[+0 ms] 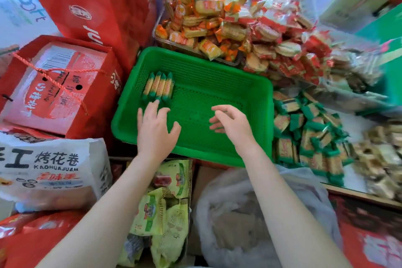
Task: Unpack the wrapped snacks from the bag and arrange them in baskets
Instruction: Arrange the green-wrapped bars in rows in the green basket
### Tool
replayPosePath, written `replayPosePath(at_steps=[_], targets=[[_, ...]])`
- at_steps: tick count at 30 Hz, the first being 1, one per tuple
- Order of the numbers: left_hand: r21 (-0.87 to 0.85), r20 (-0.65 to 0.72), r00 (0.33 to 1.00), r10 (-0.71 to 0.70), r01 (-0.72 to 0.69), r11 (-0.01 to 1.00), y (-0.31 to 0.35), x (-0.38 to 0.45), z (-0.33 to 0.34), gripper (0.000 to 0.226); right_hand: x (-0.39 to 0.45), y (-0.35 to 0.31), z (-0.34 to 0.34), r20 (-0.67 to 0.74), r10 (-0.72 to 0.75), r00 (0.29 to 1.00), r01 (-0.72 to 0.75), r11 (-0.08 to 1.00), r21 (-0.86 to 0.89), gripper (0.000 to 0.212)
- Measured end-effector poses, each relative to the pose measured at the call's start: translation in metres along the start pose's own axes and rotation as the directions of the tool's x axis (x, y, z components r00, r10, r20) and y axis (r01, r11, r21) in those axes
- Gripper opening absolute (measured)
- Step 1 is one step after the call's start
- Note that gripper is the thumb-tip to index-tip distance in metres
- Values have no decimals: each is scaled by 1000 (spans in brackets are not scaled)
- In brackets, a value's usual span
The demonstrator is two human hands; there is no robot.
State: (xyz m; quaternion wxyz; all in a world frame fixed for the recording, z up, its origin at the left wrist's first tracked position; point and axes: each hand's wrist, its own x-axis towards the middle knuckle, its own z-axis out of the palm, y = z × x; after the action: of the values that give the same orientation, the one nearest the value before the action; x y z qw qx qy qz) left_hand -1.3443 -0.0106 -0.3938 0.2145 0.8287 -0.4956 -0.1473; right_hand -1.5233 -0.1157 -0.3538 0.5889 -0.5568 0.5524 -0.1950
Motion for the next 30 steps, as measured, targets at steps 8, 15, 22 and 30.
replayPosePath(at_steps=[8, 15, 22, 30], targets=[[-121, 276, 927, 254, -228, 966, 157, -85, 91, 57, -75, 57, -198, -335, -36, 942, -85, 936, -341, 20], [-191, 273, 784, 557, -523, 830, 230, -136, 130, 45, -101, 158, -249, 86, 440, 894, -272, 685, -676, 50], [129, 785, 614, 78, -286, 950, 266, -139, 194, 60, -114, 185, -317, 30, 446, 894, -350, 739, -575, 38], [129, 628, 775, 74, -198, 972, 304, -116, 224, 65, -57, 212, -380, -521, 172, 836, -432, 791, -433, 54]])
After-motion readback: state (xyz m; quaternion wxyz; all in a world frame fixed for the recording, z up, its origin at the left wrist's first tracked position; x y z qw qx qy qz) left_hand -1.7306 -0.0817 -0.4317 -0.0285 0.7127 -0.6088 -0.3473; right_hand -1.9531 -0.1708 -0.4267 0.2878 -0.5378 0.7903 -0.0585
